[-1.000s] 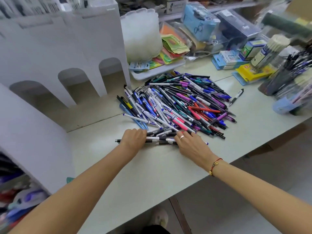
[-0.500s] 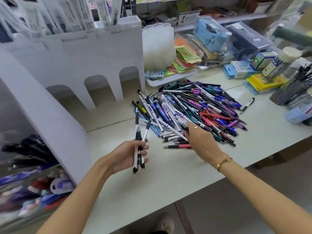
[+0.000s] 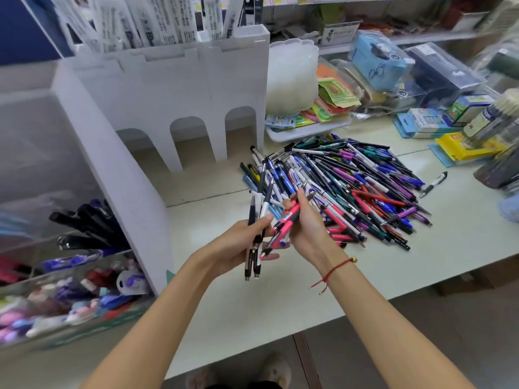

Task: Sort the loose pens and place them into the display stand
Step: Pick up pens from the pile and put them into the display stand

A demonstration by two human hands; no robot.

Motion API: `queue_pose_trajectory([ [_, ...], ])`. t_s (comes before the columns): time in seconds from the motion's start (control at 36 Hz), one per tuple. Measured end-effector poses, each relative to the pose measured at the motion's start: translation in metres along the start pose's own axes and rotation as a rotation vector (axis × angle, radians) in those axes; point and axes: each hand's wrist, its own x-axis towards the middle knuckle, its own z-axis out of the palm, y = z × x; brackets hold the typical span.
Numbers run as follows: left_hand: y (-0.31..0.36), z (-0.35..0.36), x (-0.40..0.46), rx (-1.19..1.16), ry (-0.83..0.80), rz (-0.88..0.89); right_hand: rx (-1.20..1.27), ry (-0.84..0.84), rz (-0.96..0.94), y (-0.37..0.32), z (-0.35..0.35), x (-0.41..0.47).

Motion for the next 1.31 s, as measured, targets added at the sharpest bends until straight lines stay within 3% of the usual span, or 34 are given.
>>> queue_pose_trajectory([
  [0.19,0.004,-0.001,-0.017,0.186,0.036,-0.040,-0.501,0.155,-0.125,0.013,0.010,-0.006],
  [0.36,-0.003,-0.001,-0.035,0.364,0.103,0.046,-0.603,0.083,-0.186,0.019,0.024,-0.024],
  [0.58,-0.007,-0.020,-0.079,0.342,0.017,0.064,-0.789,-0.104,-0.319,0.017,0.034,-0.070],
  [0.86,-0.005,-0.064,-0.169,0.244,0.026,0.222,-0.675,-0.139,-0.367,0.039,0.098,-0.144],
  [0.97,-0.012,-0.098,-0.216,0.181,0.072,0.276,-0.577,-0.064,-0.443,0.069,0.144,-0.182],
  [1.08,-0.029,-0.131,-0.255,0.174,0.158,0.364,-0.536,-0.095,-0.514,0.104,0.182,-0.214],
  [1.31,-0.054,-0.183,-0.298,0.176,0.283,0.539,-0.479,-0.318,-0.271,0.154,0.215,-0.244],
])
